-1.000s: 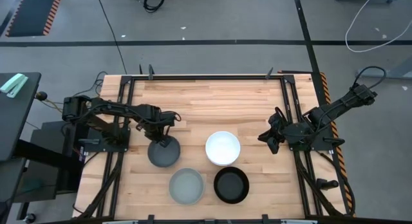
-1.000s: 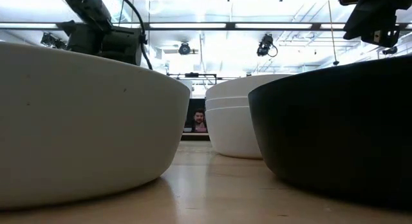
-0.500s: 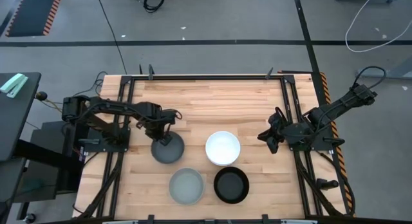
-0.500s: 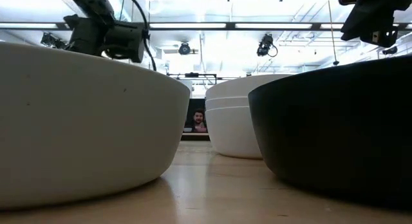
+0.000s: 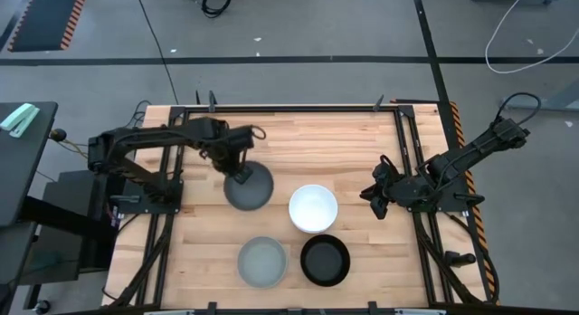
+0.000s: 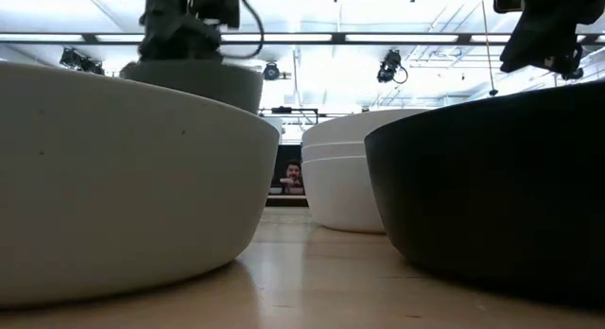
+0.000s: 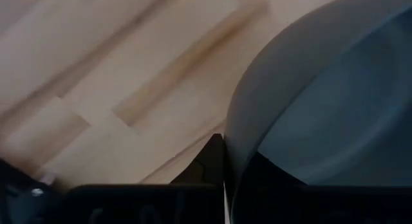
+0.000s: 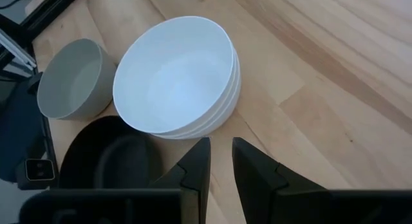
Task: Nest bowls inside each other
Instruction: Stack the dark gray bowl on top of the white bowl
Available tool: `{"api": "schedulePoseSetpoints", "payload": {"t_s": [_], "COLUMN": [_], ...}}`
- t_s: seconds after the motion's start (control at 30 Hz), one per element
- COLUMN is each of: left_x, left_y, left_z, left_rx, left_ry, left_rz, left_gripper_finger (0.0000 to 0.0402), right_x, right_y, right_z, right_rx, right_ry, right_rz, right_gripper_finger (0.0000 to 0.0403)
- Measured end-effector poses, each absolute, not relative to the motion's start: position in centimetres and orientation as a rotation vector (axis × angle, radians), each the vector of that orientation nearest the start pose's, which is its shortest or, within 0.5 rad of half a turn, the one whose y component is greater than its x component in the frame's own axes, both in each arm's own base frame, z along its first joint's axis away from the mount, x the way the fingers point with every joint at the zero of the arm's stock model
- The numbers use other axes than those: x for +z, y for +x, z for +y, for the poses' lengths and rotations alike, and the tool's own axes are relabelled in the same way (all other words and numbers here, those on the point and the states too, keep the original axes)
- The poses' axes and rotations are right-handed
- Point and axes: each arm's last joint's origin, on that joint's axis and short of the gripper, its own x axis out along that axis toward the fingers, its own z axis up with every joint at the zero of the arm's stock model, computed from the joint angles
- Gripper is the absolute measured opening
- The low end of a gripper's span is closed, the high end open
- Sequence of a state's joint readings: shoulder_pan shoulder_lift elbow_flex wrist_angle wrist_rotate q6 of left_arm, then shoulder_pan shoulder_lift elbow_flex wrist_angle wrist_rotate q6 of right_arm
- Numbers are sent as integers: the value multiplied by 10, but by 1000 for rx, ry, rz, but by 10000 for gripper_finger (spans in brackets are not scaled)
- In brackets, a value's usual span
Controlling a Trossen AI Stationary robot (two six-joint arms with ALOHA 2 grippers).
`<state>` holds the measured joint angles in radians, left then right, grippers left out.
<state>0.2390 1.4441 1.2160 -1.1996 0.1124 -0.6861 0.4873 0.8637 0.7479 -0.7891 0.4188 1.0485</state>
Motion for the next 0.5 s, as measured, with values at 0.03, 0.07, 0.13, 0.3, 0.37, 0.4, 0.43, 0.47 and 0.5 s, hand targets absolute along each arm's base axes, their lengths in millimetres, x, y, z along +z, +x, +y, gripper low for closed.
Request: {"api": "schedulePoseSetpoints", "payload": {"t_s": [0.03,0.07,0.13,0.3,0.37,0.4,0.43,0.47,0.5], "left_x": [281,290,304,332,340,343,346,348,351], "left_y": [247,248,250,254,257,259,261,264,266], "left_z": [58,59,60,61,61,61,61,61,60], "left_rx": [594,597,601,573,561,558,555,549,542], "left_ry": [-811,-805,-793,-788,-786,-785,-786,-784,-781], "left_rz": [1315,1297,1258,1154,1124,1114,1104,1099,1091], "left_gripper_finger": [9,9,9,9,9,9,9,9,9], "right_x": [261,261,261,261,261,261,261,261,261], "right_y": [144,144,144,144,144,144,144,144,144], "right_z": [63,63,63,63,63,63,63,63,63], "right_rx": [-355,-354,-354,-348,-347,-347,-347,-347,-346], "right_ry": [592,590,589,573,572,572,571,571,569], "right_rz": [743,743,743,746,746,746,746,746,746], "right_gripper_finger": [73,73,73,73,73,73,73,73,73]}}
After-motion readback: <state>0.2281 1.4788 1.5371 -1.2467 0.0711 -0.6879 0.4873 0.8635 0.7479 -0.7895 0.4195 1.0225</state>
